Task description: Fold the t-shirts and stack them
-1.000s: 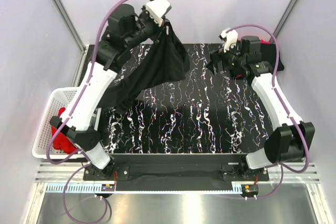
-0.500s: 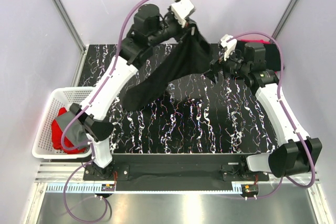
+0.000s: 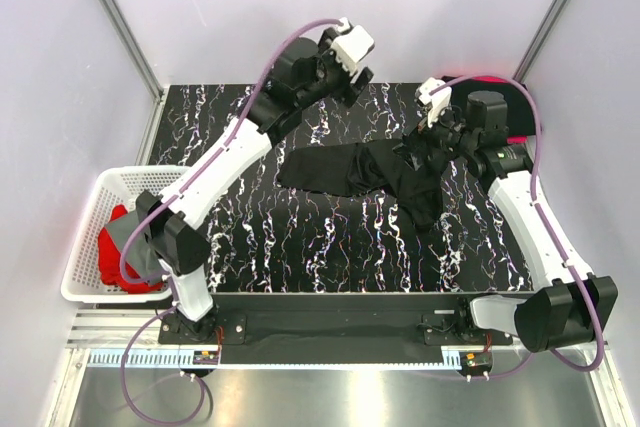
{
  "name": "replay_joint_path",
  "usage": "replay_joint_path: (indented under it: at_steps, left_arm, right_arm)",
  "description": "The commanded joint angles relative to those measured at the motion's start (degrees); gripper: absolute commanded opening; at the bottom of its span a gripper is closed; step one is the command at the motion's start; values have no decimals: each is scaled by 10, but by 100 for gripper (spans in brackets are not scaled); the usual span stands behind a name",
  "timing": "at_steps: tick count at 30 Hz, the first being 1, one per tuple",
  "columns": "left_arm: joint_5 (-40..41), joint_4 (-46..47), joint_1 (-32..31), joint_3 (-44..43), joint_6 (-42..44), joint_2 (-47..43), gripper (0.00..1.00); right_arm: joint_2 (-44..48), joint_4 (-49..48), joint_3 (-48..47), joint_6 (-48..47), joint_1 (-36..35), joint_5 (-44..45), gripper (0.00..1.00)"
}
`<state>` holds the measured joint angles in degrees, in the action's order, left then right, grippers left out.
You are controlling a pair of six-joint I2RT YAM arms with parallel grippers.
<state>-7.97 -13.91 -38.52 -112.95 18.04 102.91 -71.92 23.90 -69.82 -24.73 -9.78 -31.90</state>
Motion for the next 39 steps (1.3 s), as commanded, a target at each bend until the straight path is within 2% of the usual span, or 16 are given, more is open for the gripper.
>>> replay_joint_path:
  at_steps: [1,4,5,10,12,15,22,28,30,31,32,33,34,39]
  left_arm:
    - [72,-12,30,29,43,-23,75]
    - [38,-105,70,86,62,-39,72]
    - [33,-138,79,130,65,-46,70]
    - [15,-156,116,285,63,-100,66]
    - [29,-156,118,308,63,-114,66]
    - [47,-156,122,333,52,-119,66]
    - [45,-157,125,353,46,-133,66]
    - [45,-156,125,353,45,-133,66]
    - [45,-158,125,355,48,-131,66]
    - [44,-161,125,358,51,-129,67]
    - [38,-168,125,357,62,-120,67]
    - [35,-174,125,355,69,-116,67]
    - [33,-186,125,355,76,-110,67]
    - [32,-196,128,374,145,-62,66]
  right_arm:
    - [8,-7,-1,-25,-3,17,97]
    - [6,12,25,-88,-3,11,97]
    - [5,18,36,-115,-3,11,97]
    - [-27,90,116,-325,-3,40,91]
    - [-30,98,143,-400,-3,56,90]
    - [-35,101,178,-457,-3,58,89]
    - [-115,131,177,-499,-8,80,85]
    - [-189,127,134,-454,-11,90,80]
    - [-205,129,122,-437,-14,94,68]
    - [-210,134,107,-433,-16,94,58]
    - [-215,148,97,-426,-17,97,23]
    - [-223,157,85,-408,-19,98,9]
    - [-222,163,60,-394,-20,98,1]
    - [-176,164,-17,-321,-19,66,0]
